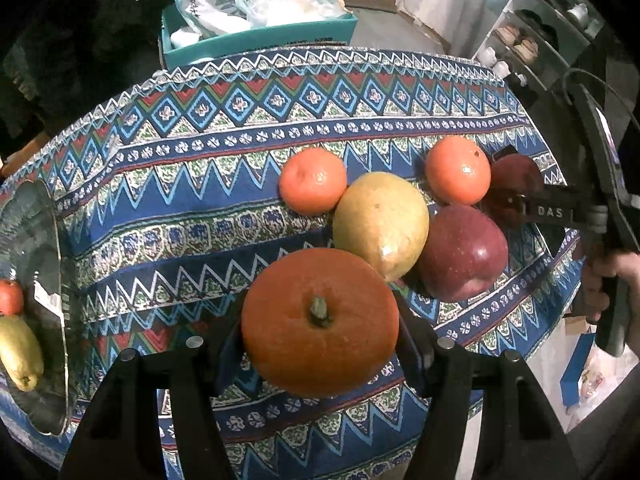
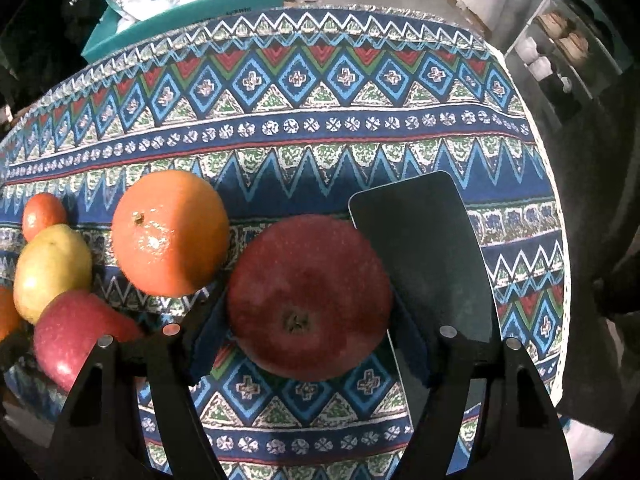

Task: Organize fruits
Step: 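Close the right tool on the red apple while the left tool holds the orange, then lift the orange with the left tool while the right tool carries the apple toward the glass bowl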

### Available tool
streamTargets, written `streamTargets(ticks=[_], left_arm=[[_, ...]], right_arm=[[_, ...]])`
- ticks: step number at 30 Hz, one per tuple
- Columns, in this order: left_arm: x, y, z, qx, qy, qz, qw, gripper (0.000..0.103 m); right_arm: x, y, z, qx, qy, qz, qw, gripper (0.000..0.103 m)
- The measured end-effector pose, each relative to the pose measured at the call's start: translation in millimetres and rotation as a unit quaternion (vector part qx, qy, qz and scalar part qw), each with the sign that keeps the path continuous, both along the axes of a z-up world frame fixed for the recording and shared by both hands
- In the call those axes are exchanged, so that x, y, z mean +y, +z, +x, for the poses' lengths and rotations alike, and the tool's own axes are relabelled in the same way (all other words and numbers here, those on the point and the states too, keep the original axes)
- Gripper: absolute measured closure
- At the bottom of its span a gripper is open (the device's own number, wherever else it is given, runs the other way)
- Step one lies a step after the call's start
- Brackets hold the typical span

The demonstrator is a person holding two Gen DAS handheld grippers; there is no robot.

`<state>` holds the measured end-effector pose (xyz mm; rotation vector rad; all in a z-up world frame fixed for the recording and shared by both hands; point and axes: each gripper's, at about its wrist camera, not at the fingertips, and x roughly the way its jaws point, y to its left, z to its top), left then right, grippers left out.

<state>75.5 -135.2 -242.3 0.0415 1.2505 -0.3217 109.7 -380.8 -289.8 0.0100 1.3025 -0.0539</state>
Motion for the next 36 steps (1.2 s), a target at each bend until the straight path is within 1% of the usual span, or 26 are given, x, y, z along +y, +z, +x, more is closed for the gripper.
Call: streamTargets(ticks=[4,8,12,18,25,28,36], left_arm=[[2,7,2,-0.006,0.006,-0.002,1.0,0.036],[3,18,1,-0.022,0.008,0.002,0.9997,0.036],[4,37,-2,-0.044,0.004,0.0,0.999,0.036],[8,71,-10,-0.082,0.001,-0.003,0.9966,0.036],[12,109,-16,-0.117,-0.001,-0.016,0.993,0.036],[16,127,-18,-0.135,0.0,-0.02,0.9907,0.036],[28,161,-26,-0.167,0.003,-0.033,0.9854,0.036]], right_arm=[[5,17,-15,-0.023,-0.008,0.007,1.0,0.029],[12,40,-28,-0.049,-0.01,0.013,0.999,0.029],[19,65,-38,-0.075,-0.008,0.014,0.997,0.029],[25,101,-35,-0.113,-0.004,0.022,0.993,0.029],[37,146,-47,-0.163,0.011,0.035,0.986,0.029],[40,159,-50,-0.18,0.016,0.039,0.983,0.029],[60,204,-67,-0.231,0.041,0.044,0.971,0.029]])
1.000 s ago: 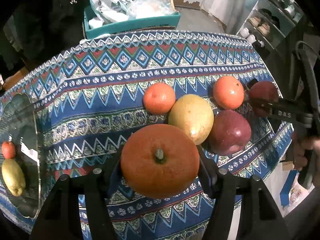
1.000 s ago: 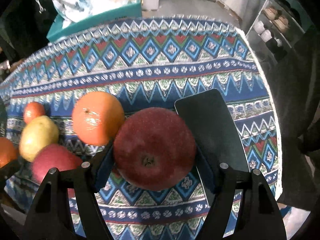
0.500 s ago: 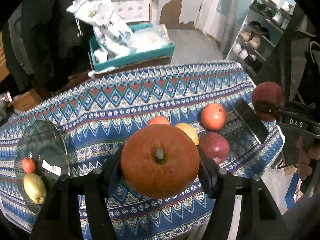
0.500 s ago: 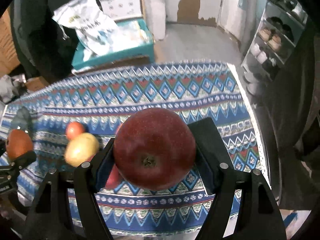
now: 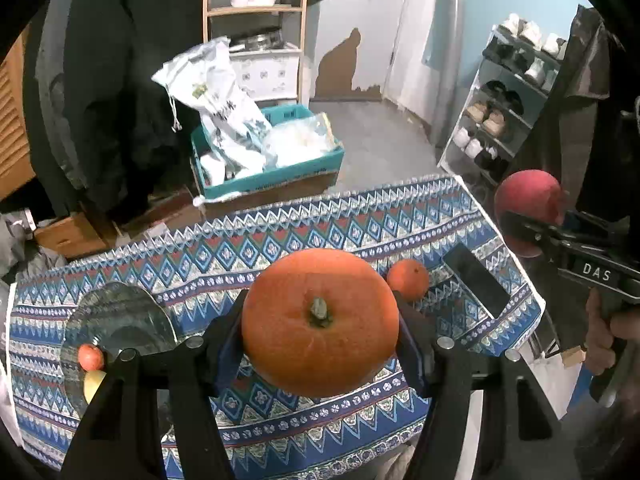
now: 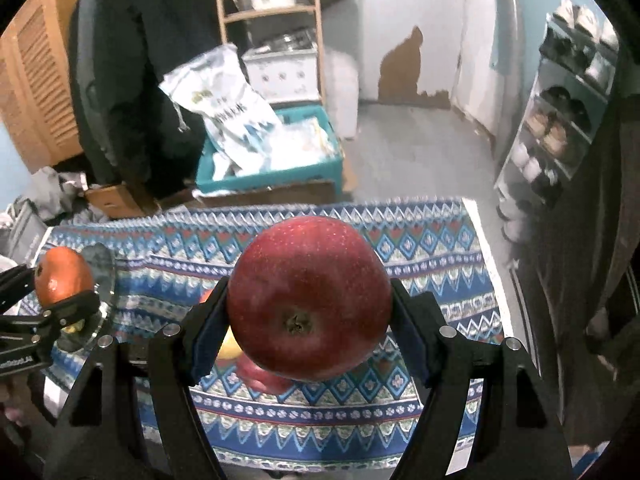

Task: Organize fruits
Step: 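Lift the orange with the left tool while the right tool carries the apple toward the glass bowl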

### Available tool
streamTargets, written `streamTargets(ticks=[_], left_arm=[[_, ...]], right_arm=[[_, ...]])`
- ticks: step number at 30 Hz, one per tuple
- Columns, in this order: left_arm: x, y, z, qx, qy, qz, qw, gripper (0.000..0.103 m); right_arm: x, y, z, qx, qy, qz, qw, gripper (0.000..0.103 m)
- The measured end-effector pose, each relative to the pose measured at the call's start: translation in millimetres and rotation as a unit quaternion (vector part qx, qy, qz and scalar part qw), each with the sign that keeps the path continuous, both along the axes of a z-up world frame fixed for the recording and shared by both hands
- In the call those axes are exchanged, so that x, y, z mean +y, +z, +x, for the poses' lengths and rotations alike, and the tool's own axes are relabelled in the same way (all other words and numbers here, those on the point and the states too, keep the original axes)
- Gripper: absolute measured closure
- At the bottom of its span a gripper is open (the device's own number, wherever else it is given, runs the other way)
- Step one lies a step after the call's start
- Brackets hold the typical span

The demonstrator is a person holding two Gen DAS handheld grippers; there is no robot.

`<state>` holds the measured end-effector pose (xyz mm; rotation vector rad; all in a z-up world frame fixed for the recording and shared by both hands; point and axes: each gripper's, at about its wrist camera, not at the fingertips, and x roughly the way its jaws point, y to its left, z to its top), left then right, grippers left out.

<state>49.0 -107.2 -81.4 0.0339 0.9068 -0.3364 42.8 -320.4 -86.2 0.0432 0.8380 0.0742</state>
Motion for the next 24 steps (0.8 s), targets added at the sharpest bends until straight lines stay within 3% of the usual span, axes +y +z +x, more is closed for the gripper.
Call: streamTargets(ticks=[12,24], left_arm=[[22,36,-8,-0.04,0.01,-0.011,0.9991,0.036],[43,44,-11,-0.051,0.027,-0.02,0.9981,0.036]], right_arm=[[26,46,-13,-0.052,0.024,0.0,0.998,0.029],[49,60,-14,-0.064,0.044,0.004,0.997,0.028]])
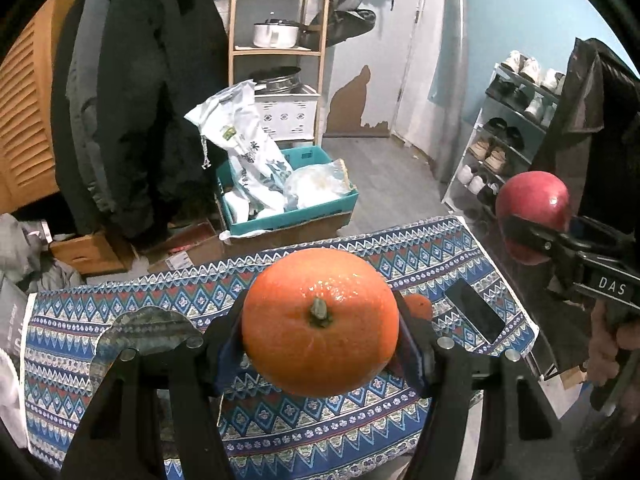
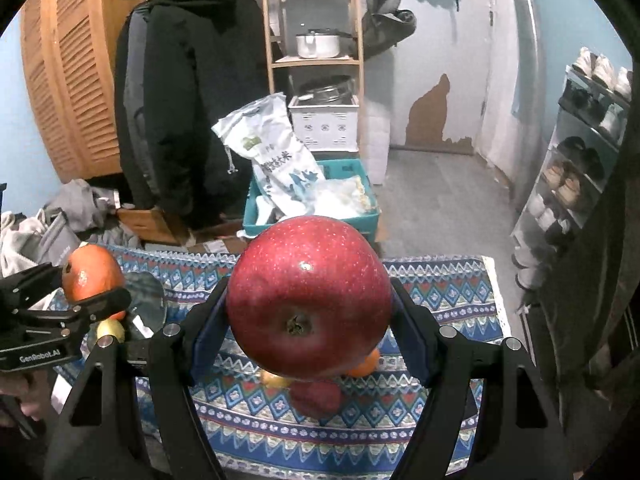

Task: Organize fruits
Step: 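Lift the orange with the left tool while the right tool carries the apple toward the glass bowl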

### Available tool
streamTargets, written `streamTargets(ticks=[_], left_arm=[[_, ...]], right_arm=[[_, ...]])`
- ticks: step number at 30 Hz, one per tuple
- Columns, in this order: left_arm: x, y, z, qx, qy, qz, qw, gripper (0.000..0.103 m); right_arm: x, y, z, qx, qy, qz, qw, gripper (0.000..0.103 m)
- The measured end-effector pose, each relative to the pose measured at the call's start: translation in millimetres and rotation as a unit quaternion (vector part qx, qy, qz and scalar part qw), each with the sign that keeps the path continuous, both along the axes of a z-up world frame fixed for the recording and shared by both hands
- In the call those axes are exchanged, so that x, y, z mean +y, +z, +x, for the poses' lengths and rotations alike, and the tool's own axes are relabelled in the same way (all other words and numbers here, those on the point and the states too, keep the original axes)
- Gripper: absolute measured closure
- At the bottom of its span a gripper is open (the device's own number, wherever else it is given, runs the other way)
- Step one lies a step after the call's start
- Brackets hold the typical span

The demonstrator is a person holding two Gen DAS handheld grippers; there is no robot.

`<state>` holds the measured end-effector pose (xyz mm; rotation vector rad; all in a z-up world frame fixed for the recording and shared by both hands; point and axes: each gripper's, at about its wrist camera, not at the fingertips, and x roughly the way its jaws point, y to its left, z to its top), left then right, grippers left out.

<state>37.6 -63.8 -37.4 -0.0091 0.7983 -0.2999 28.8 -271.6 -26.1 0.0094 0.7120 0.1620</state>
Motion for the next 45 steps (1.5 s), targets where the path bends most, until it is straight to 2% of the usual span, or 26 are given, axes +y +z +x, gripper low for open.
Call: streamTargets(ticks=[10,23,31,45], left_arm=[[35,-8,-1,0.007,0.035,0.0,0.9993,0.036],[99,-26,-2,0.02,0.092,-0.002,0.9956,0.036],[136,-47,-4,0.039,0.123,-0.002,0.9916,0.036],[184,-93,1,0.091,0.156,-0.019,0.9833,0.036]], right_arm=[[39,-6,15,0.01,0.027,0.001,1.0,0.028],[115,-10,39,0.03,0.087,0.015,0.996,0.028],[163,-15,53,0.043,0.119,0.019,0.992,0.028],[232,-45,74,0.079,0.16,0.007,0.984,0.028]])
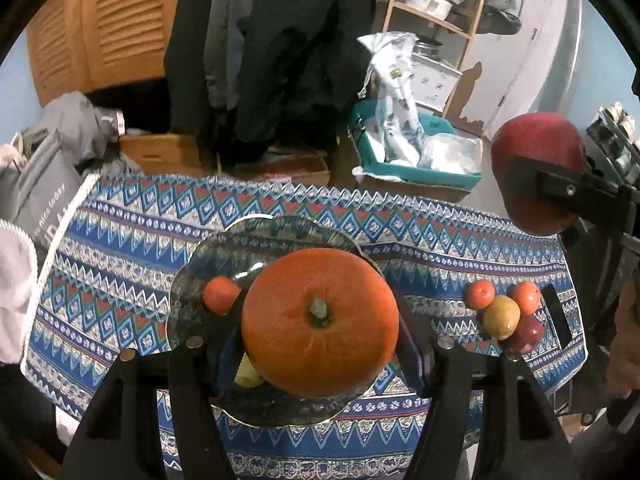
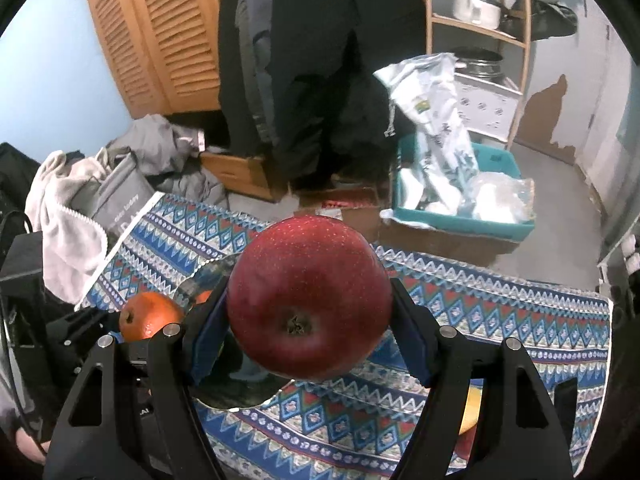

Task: Organize fruits
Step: 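Lift the orange with the left tool while the right tool carries the apple toward the glass bowl, then lower the orange into the glass bowl with the left tool while the right tool lowers the apple there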

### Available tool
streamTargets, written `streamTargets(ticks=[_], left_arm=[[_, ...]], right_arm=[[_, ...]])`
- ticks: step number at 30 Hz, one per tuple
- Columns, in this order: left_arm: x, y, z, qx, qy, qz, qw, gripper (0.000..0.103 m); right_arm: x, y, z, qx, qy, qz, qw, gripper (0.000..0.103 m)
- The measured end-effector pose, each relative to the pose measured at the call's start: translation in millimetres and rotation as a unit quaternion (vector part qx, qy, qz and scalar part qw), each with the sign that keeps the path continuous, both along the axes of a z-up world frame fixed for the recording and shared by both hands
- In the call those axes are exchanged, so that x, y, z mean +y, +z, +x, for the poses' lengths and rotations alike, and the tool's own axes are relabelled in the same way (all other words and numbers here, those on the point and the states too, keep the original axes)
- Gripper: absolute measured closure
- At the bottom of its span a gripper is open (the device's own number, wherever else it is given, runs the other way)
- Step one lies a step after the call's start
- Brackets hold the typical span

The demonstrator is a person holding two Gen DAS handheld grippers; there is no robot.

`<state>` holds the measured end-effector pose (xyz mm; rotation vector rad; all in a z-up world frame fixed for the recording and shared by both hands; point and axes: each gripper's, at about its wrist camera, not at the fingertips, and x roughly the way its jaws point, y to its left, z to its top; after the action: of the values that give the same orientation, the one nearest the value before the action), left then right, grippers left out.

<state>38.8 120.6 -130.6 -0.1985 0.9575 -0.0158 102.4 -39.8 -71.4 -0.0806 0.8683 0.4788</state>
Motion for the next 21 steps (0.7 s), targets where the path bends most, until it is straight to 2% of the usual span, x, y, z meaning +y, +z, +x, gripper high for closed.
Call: streamTargets(ticks=[4,10,18,21], left_arm=[[6,-15,2,0.014,0.003,-0.01,0.9999,0.036],[6,-42,10,0.034,0.004,-0.001,0.9994,0.036],[10,-68,19,0.066,0.014,-0.019,0.9975,0.036],[5,-79,21,0.078,0.01,-0.007,0.9969,0.036]], right_arm=[[15,-13,5,0.017,0.009,0.0,1.0,0.028],[28,-32,12,0.033,0.017,-0.006,0.999,0.028],[32,-62,20,0.061,0.017,-0.016,0.998,0.028],[33,-73,22,0.072,0.017,-0.02,0.997,0.028]])
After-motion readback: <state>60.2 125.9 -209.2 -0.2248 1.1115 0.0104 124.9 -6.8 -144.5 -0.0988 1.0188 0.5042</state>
